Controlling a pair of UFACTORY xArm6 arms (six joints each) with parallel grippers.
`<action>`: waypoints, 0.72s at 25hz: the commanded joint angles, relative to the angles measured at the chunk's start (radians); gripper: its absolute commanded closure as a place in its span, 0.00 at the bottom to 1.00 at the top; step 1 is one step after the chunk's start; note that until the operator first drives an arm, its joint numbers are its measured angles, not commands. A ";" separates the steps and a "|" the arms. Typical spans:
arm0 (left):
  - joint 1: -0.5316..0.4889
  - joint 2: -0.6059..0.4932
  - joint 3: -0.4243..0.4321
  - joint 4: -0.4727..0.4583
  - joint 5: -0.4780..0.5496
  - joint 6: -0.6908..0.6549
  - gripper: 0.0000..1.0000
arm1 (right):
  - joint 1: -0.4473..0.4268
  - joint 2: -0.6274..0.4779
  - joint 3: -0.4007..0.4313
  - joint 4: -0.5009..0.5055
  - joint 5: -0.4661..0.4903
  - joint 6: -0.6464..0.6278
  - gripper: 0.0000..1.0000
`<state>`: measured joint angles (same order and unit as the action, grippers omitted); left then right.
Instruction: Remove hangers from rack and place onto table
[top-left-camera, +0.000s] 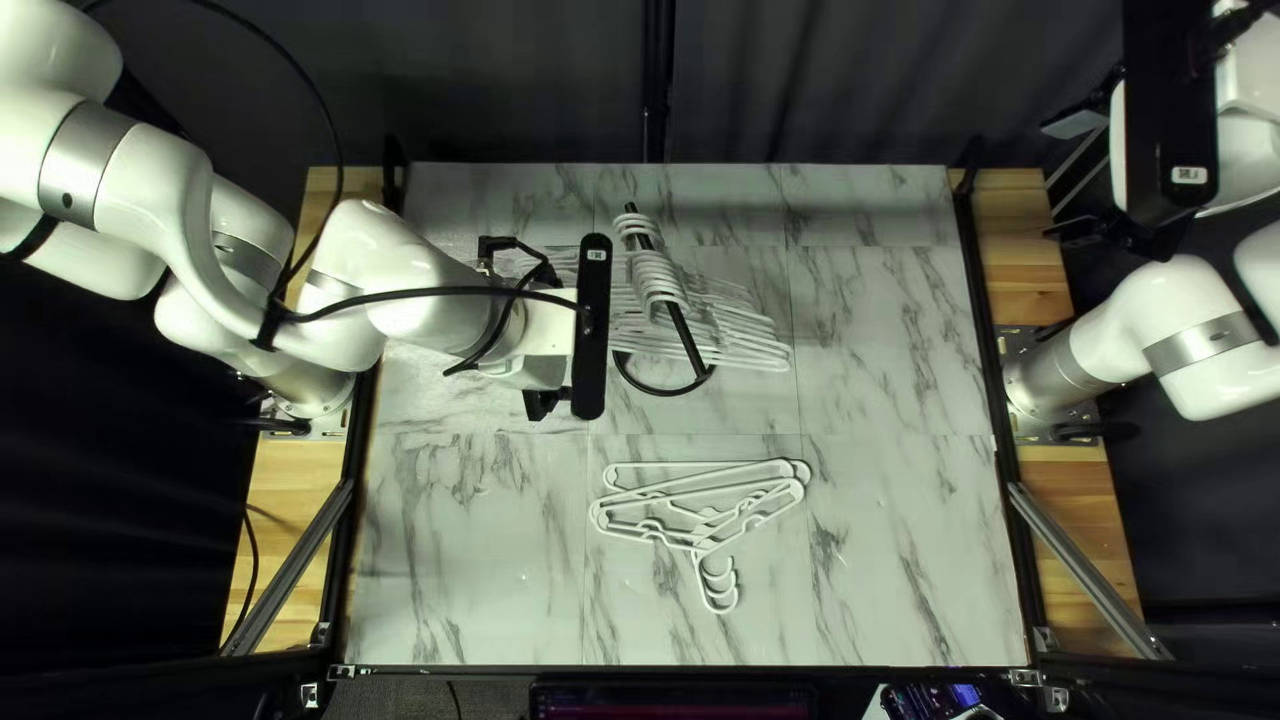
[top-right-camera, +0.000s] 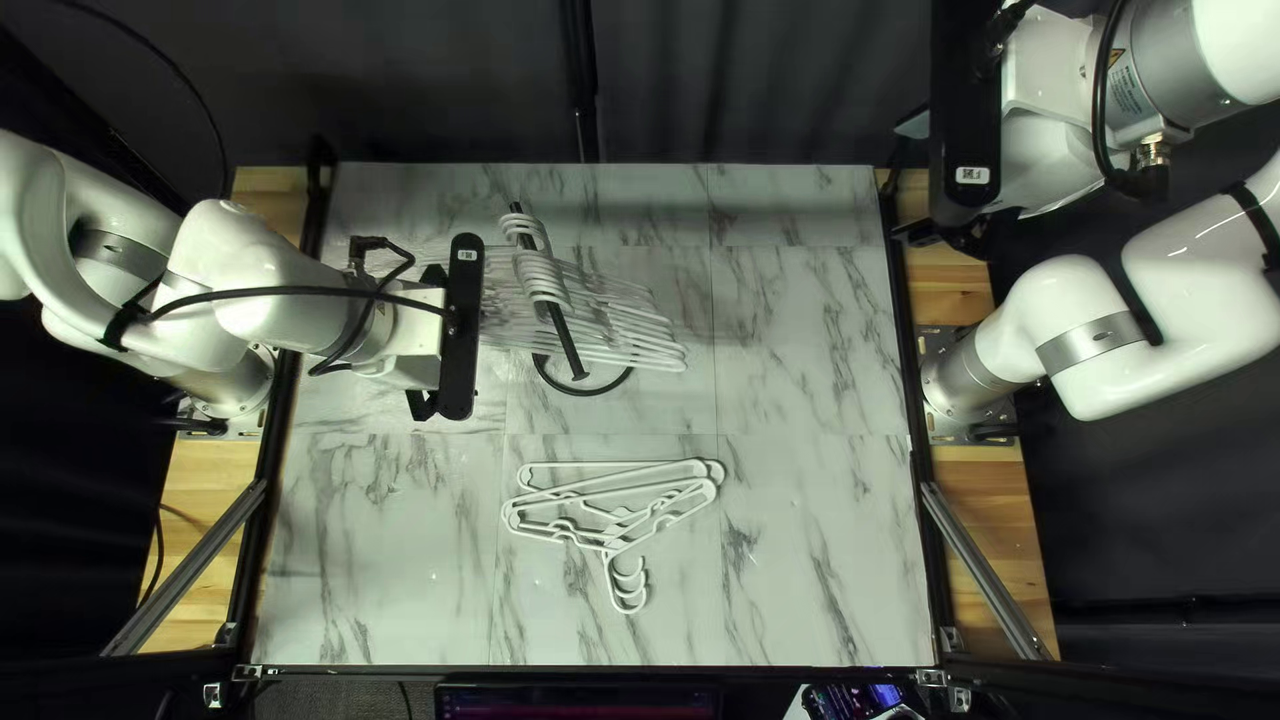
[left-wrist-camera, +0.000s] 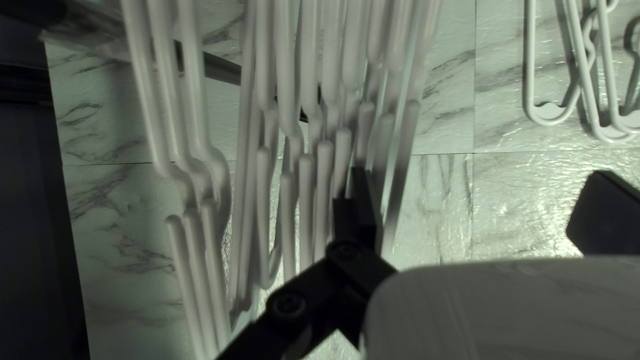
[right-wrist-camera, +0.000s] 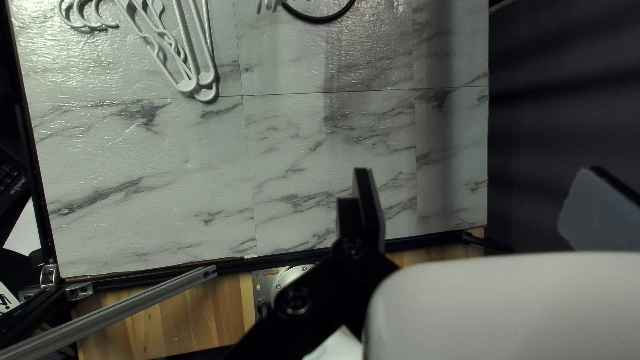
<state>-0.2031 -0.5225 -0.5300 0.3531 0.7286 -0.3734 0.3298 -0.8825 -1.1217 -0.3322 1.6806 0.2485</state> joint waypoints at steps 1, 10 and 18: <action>-0.002 0.000 0.002 -0.002 -0.005 -0.002 0.00 | 0.000 0.000 0.000 0.000 0.000 0.000 0.00; -0.019 -0.017 -0.016 0.007 0.033 -0.011 0.00 | 0.000 0.000 0.000 0.000 0.000 0.000 0.00; -0.059 -0.005 -0.040 0.033 0.055 -0.048 0.00 | 0.000 0.000 0.000 0.000 0.000 0.000 0.00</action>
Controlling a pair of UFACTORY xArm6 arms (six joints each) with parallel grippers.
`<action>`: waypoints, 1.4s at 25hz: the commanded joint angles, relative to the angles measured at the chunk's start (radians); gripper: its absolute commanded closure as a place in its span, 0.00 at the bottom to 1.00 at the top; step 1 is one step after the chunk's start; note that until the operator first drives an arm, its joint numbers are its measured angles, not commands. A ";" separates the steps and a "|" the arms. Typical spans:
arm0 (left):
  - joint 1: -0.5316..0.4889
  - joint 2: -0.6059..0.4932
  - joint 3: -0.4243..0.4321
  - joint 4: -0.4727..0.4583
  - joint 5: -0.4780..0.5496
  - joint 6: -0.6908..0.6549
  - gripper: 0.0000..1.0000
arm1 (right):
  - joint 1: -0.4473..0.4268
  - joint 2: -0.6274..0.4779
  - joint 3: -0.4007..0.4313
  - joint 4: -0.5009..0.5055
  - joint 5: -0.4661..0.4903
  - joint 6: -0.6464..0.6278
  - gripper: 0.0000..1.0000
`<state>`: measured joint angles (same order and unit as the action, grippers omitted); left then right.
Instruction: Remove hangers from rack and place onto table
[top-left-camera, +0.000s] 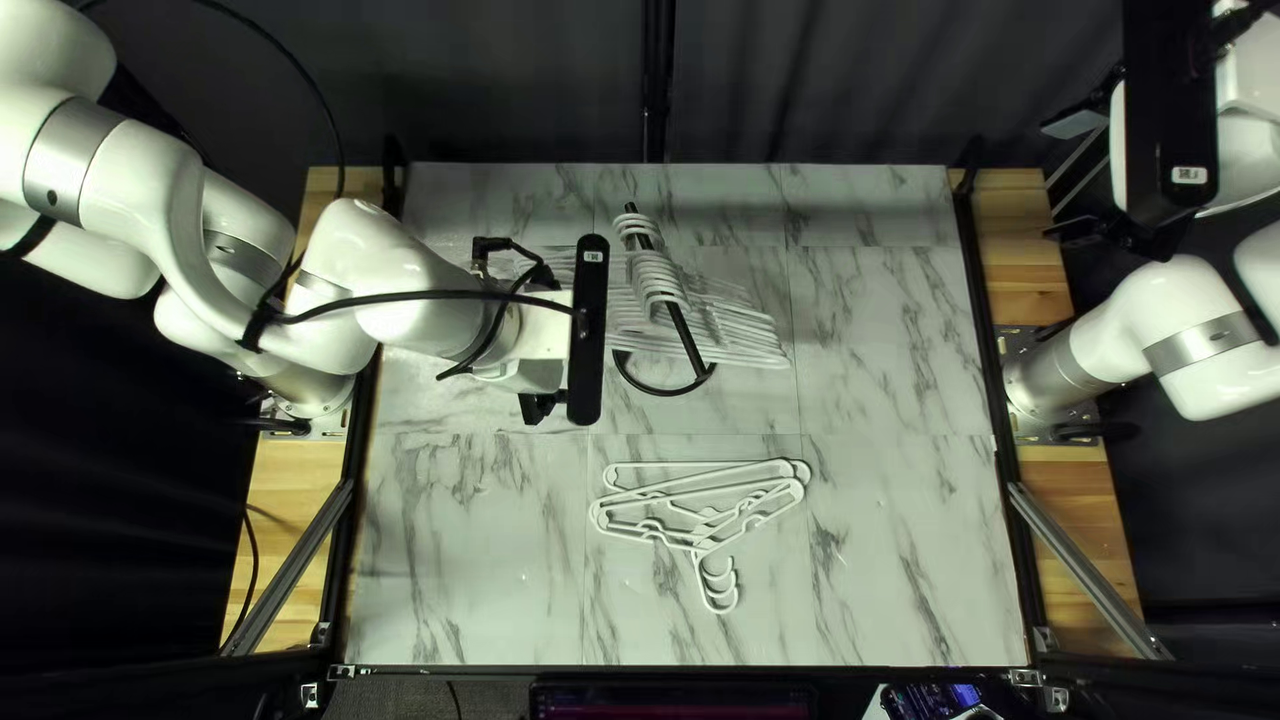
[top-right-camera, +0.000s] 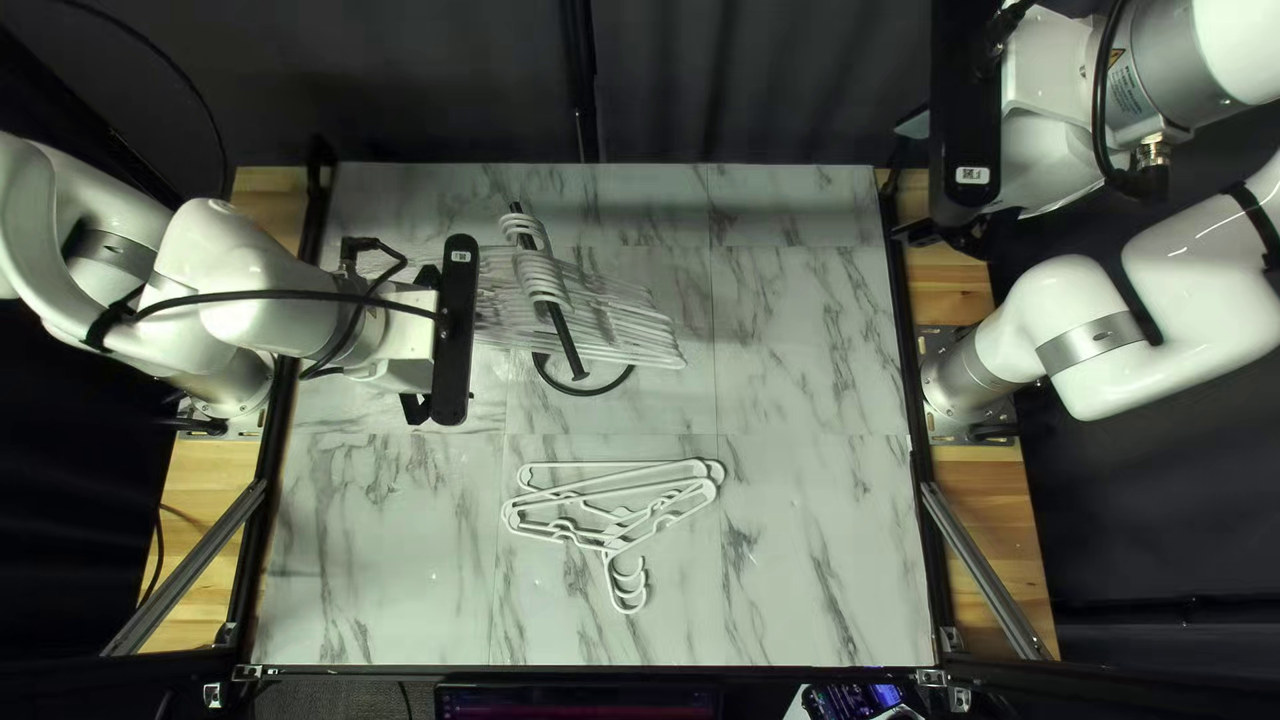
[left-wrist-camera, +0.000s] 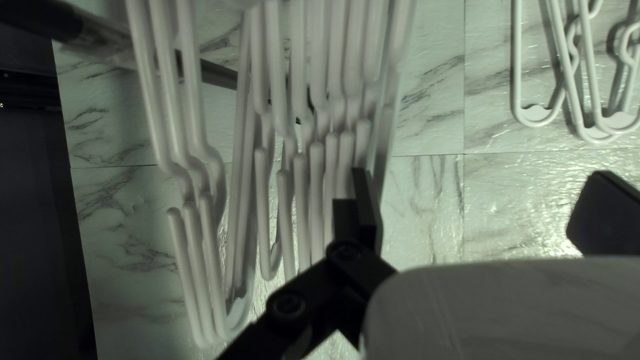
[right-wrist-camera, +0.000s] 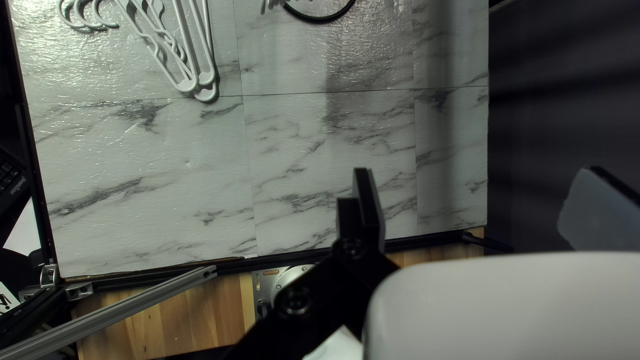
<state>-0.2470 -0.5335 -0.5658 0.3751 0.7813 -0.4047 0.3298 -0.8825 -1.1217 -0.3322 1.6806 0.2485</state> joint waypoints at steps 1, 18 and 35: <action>-0.017 0.007 -0.003 0.014 0.000 -0.020 0.00 | 0.000 0.000 0.000 0.000 0.000 0.000 0.00; 0.018 0.010 0.043 -0.001 -0.073 0.000 0.00 | 0.000 0.000 0.000 0.000 0.000 0.000 0.00; 0.033 0.017 0.057 -0.006 -0.109 0.008 0.00 | 0.000 0.000 0.000 0.000 0.000 0.000 0.00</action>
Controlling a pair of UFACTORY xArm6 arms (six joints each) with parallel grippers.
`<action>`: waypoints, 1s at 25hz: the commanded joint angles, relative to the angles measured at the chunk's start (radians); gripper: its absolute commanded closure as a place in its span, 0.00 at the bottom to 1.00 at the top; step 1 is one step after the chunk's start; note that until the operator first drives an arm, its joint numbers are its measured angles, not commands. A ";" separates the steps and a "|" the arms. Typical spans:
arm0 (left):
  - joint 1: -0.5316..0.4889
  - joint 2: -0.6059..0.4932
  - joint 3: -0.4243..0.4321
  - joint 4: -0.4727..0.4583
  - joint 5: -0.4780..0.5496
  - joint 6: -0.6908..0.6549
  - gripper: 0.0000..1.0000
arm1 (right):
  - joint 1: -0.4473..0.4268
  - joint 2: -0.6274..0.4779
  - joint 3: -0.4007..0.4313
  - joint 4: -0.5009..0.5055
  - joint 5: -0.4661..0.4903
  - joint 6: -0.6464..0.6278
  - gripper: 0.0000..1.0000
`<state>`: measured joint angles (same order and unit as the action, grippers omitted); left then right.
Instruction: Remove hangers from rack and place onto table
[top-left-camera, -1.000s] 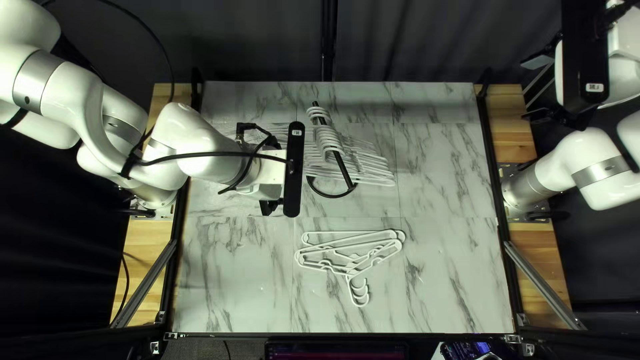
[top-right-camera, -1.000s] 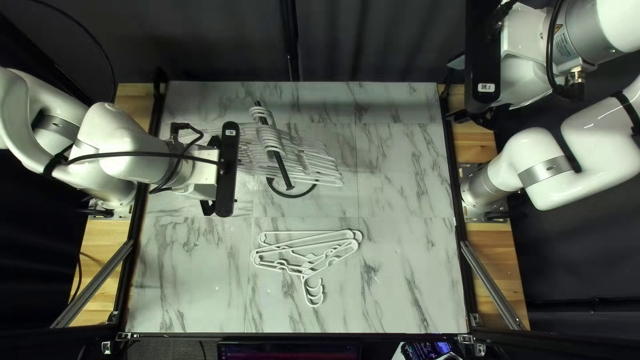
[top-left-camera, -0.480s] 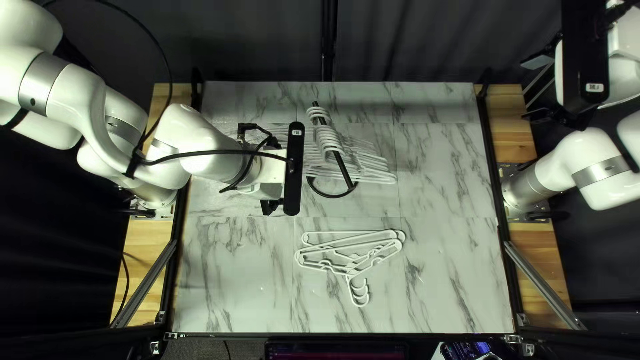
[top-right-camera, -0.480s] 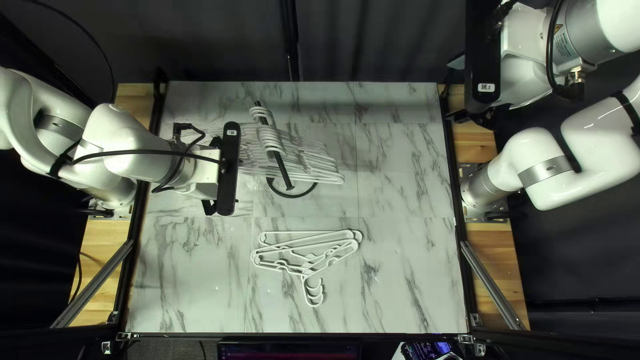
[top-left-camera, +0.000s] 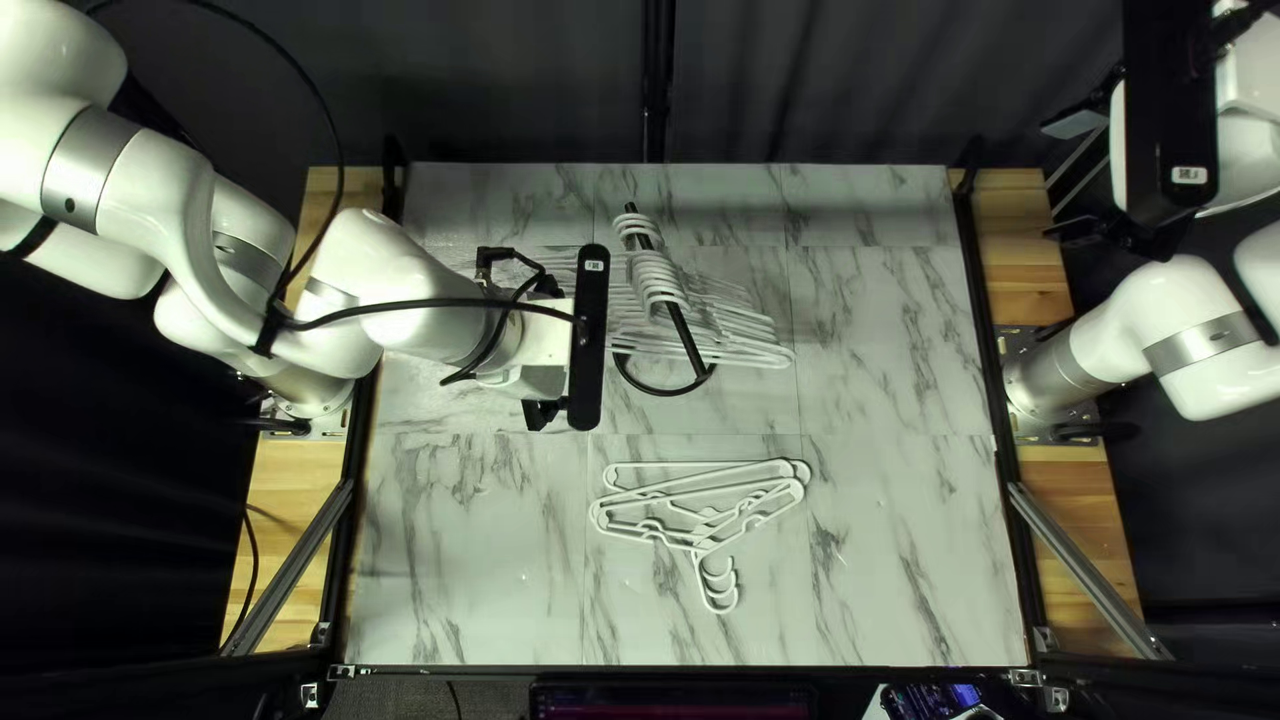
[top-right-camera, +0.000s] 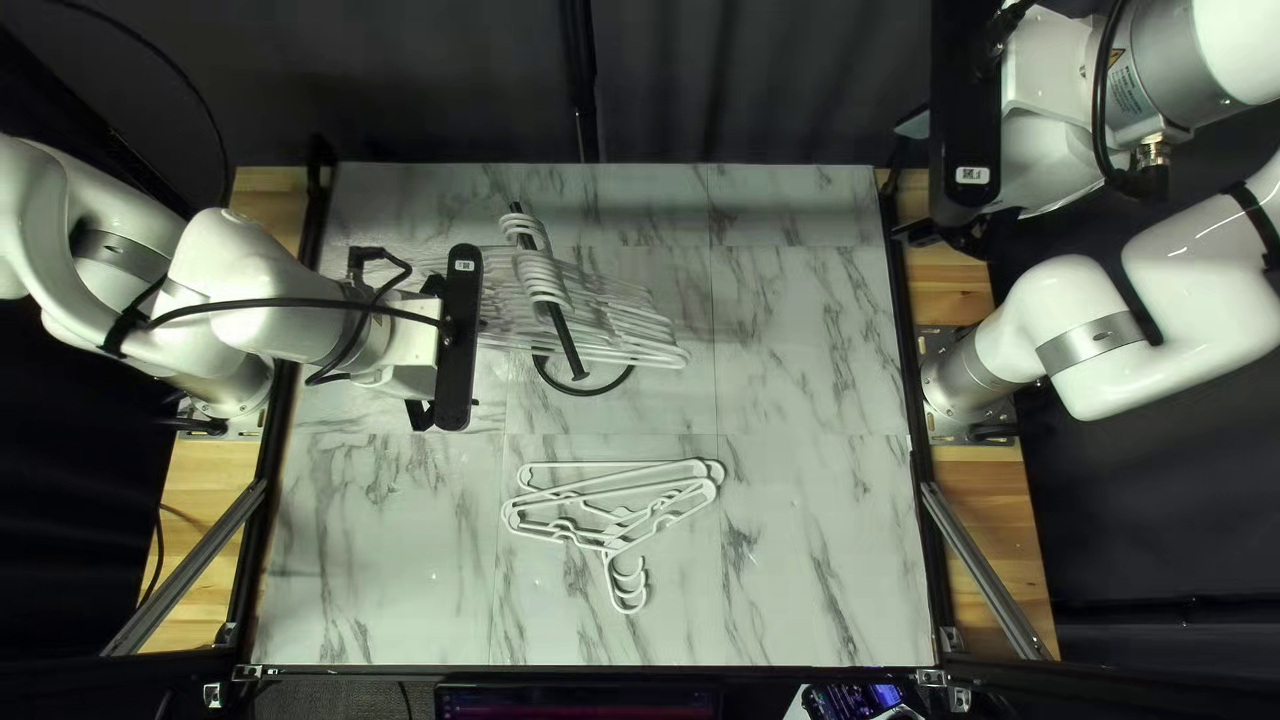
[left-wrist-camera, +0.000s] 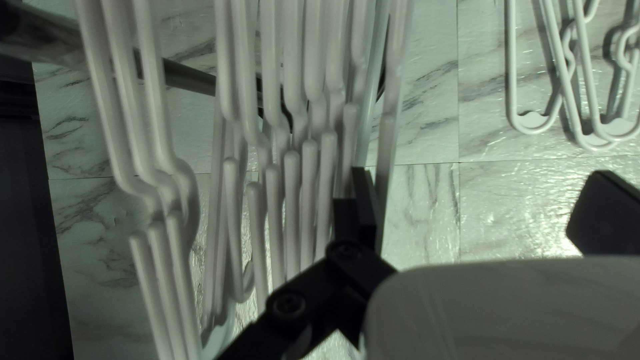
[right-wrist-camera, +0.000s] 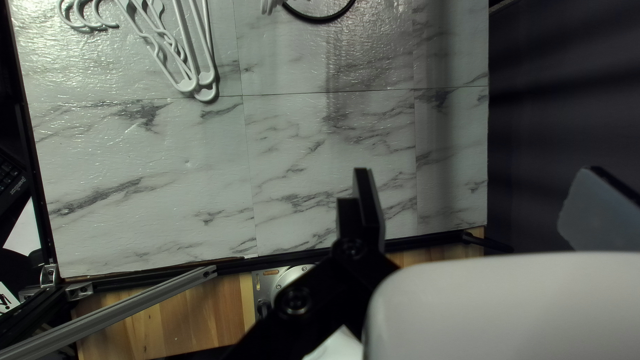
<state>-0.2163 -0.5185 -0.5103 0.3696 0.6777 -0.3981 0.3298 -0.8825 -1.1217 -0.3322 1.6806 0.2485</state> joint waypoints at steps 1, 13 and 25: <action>0.002 0.003 0.001 0.000 -0.006 0.000 0.00 | 0.000 0.000 0.000 0.000 0.000 0.000 0.00; 0.013 0.005 0.000 0.007 -0.021 0.010 1.00 | 0.000 0.000 0.000 0.000 0.000 0.000 0.00; -0.081 0.022 -0.108 0.070 0.110 -0.105 1.00 | 0.000 0.000 0.000 0.000 0.000 0.000 0.00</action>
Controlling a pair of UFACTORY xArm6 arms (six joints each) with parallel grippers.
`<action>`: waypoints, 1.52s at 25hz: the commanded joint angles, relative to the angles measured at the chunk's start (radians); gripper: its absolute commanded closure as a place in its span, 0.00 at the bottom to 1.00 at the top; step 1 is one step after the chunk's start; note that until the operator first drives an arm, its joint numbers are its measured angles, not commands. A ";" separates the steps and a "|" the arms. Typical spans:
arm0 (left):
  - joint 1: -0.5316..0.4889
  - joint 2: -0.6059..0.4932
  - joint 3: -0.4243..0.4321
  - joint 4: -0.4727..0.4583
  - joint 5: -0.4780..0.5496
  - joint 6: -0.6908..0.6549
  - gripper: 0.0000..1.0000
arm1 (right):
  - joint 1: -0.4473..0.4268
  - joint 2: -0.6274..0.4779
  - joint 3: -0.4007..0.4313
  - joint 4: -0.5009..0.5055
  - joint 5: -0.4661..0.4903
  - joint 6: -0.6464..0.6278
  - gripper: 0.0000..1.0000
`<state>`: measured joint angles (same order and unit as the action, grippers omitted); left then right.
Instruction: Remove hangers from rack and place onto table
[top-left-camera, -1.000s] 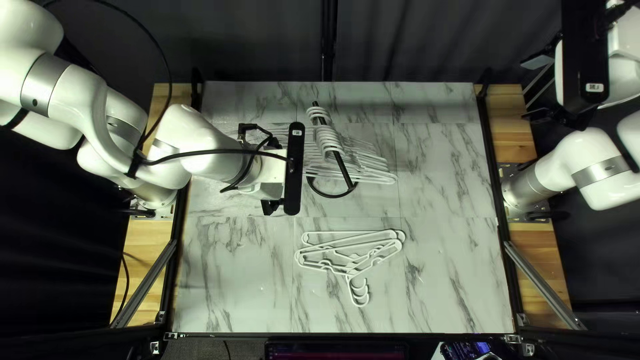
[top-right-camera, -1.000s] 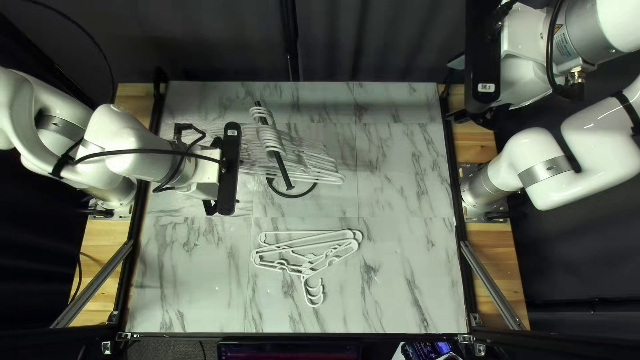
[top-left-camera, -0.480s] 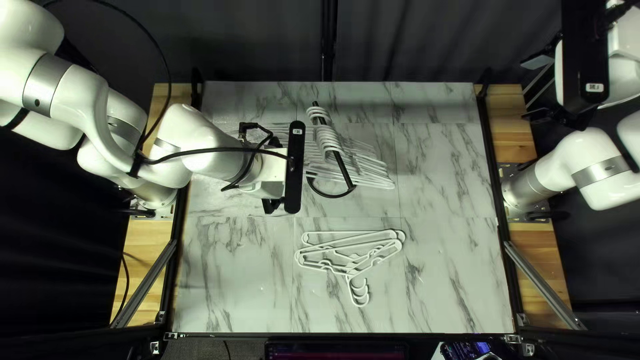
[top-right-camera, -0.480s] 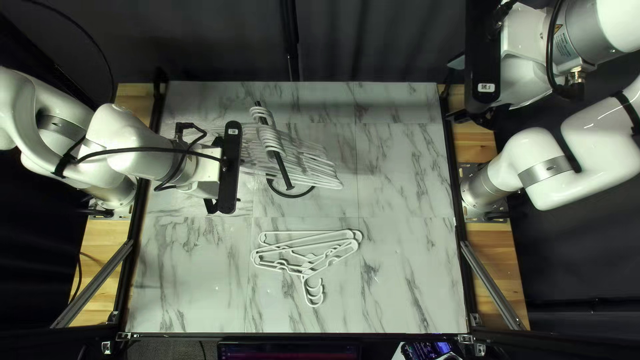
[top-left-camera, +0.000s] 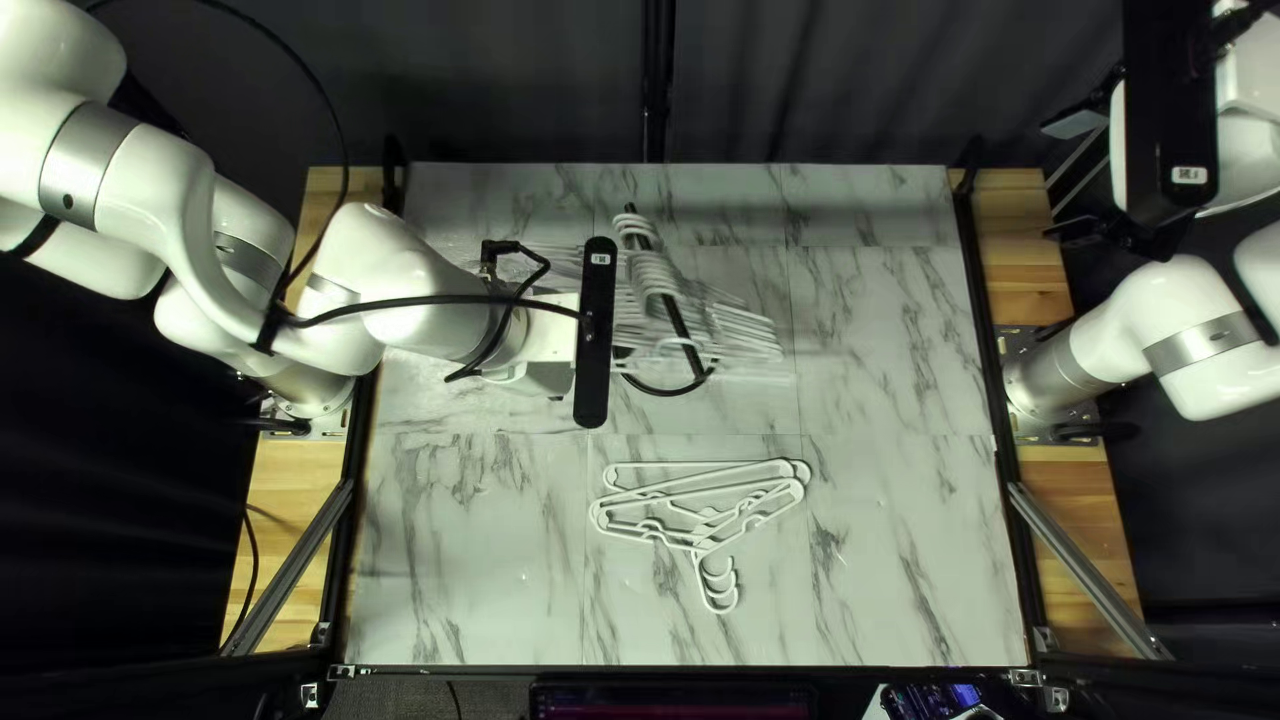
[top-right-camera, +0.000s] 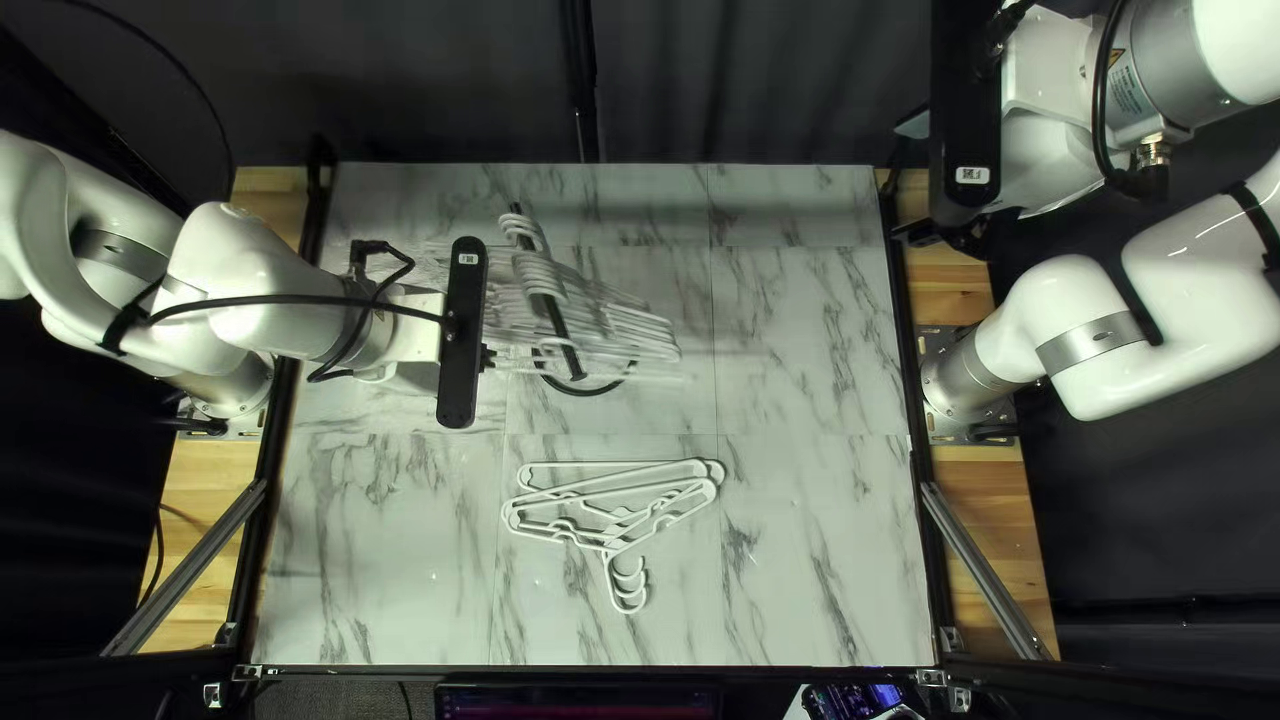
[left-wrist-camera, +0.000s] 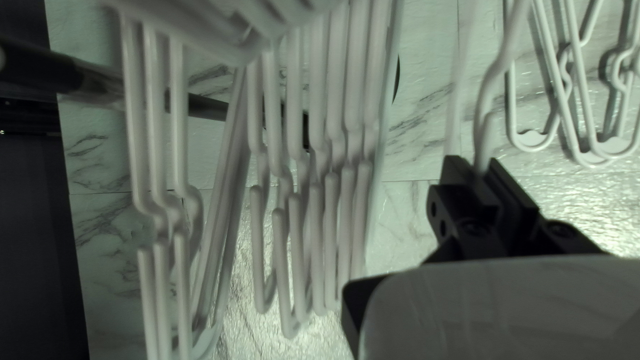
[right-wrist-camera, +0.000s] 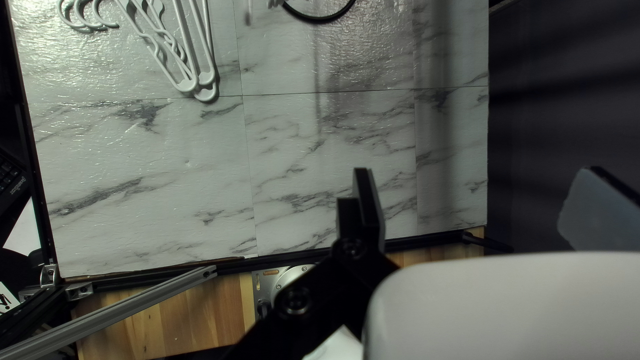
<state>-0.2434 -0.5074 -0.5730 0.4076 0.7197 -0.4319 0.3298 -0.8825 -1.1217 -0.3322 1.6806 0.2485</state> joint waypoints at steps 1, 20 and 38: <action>-0.076 0.021 -0.067 0.046 0.101 -0.099 1.00 | 0.000 0.000 0.000 0.000 0.000 0.000 0.00; -0.484 0.467 -0.508 0.234 0.696 -0.511 1.00 | 0.000 0.000 0.000 0.000 0.000 0.000 0.00; -0.523 0.659 -0.605 0.253 0.666 -0.510 1.00 | 0.000 0.000 0.000 0.000 0.000 0.000 0.00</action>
<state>-0.7407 0.0217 -1.1065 0.6424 1.3990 -0.9422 0.3298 -0.8825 -1.1217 -0.3322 1.6806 0.2485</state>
